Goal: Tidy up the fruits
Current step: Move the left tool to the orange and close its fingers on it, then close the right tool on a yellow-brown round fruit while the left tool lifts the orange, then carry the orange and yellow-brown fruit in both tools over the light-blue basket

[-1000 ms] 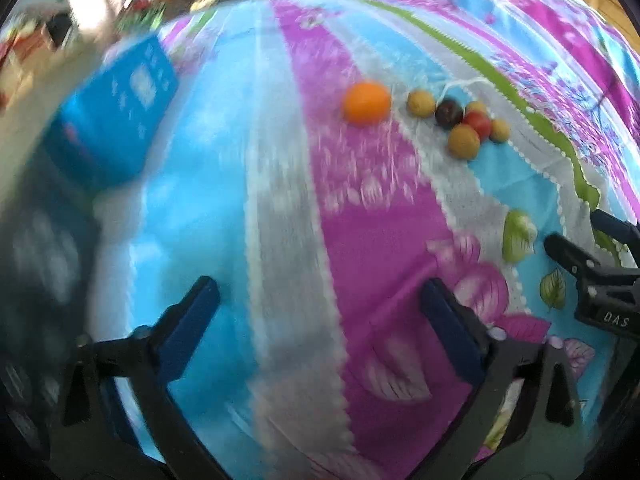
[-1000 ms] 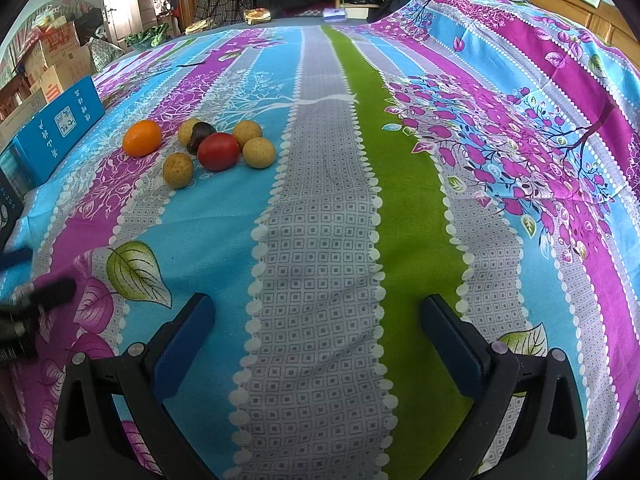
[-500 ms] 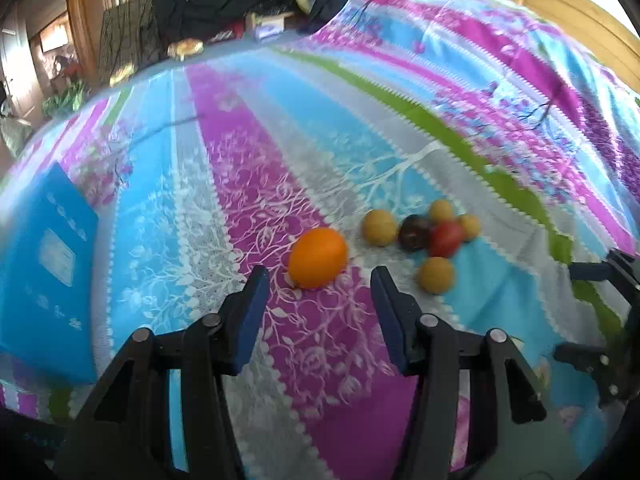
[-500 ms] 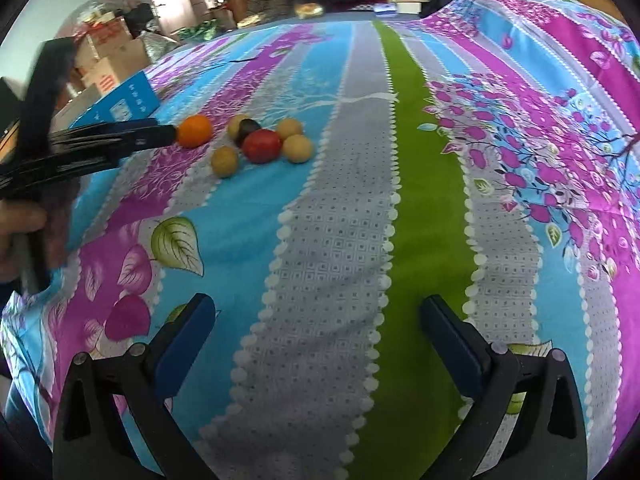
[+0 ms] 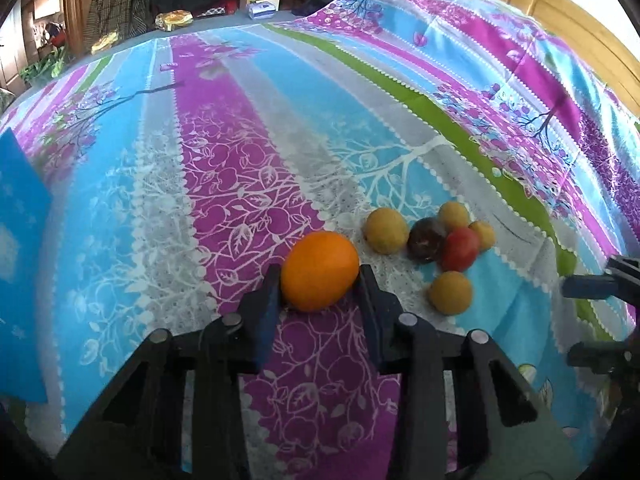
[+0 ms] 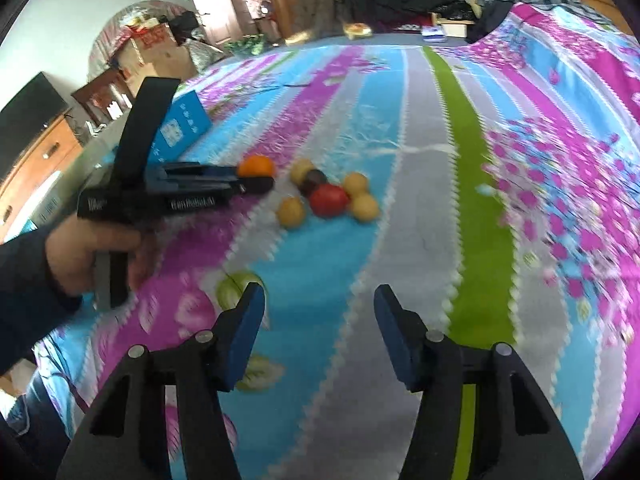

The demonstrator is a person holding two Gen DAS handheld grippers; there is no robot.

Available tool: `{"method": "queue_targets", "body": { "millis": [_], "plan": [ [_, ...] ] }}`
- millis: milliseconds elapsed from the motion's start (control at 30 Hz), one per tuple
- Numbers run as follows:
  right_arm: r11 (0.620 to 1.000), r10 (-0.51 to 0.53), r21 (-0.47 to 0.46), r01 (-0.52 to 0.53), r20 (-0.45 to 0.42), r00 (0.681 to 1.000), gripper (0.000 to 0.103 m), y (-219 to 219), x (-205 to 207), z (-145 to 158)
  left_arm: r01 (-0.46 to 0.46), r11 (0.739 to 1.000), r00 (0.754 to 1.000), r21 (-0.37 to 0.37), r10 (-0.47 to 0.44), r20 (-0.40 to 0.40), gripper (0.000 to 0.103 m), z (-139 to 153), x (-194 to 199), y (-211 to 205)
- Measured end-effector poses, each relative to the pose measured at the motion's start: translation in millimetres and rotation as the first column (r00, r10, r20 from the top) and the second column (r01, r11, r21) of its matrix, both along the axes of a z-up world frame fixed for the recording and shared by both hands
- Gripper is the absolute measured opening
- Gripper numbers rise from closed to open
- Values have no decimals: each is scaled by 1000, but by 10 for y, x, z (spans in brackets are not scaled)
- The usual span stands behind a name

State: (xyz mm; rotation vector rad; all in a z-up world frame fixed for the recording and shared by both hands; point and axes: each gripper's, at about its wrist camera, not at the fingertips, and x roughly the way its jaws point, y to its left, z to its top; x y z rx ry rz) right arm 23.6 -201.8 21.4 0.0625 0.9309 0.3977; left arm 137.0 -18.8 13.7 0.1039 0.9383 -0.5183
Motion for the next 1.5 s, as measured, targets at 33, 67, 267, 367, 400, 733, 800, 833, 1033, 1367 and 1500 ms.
{"method": "queue_targets", "body": {
  "millis": [33, 67, 267, 367, 400, 733, 800, 833, 1033, 1367, 1500],
  "plan": [
    [1000, 7, 4, -7, -3, 1000, 53, 27, 30, -9, -1, 1000, 1000, 3, 1, 3, 37, 9, -16, 2],
    [1000, 25, 19, -25, -10, 1000, 45, 84, 93, -26, -10, 1000, 1000, 8, 10, 9, 37, 32, -47, 14],
    [996, 71, 54, -70, -25, 997, 42, 358, 439, -112, -137, 991, 991, -6, 137, 6, 37, 149, -239, 199],
    [997, 81, 23, -80, -30, 996, 42, 467, 585, -178, -173, 985, 985, -17, 173, 1, 37, 208, -370, 295],
    [996, 86, 4, -86, -35, 996, 42, 520, 634, -214, -183, 983, 983, -16, 183, 1, 37, 226, -398, 317],
    [997, 55, -50, -57, -38, 998, 27, 556, 702, -356, -216, 976, 976, -16, 216, -1, 37, 286, -504, 314],
    [996, 54, -64, -56, -38, 998, 27, 573, 696, -349, -230, 973, 973, -10, 230, -4, 37, 308, -526, 322],
    [996, 51, -72, -54, -38, 998, 27, 585, 693, -336, -235, 972, 972, -12, 235, -2, 37, 330, -551, 336],
    [998, -27, -60, 28, 27, 999, 27, 615, 552, 151, -343, 939, 937, -30, 344, 55, 37, 737, -760, 620],
    [998, -38, -46, 46, 161, 986, 27, 1279, 282, 1278, -584, 809, 796, -69, 587, 146, 38, 1609, -1343, 1522],
    [999, 11, -48, -1, 199, 980, 27, 1675, 191, 1623, -658, 748, 728, -86, 662, 178, 38, 1876, -1623, 1959]
  ]
}}
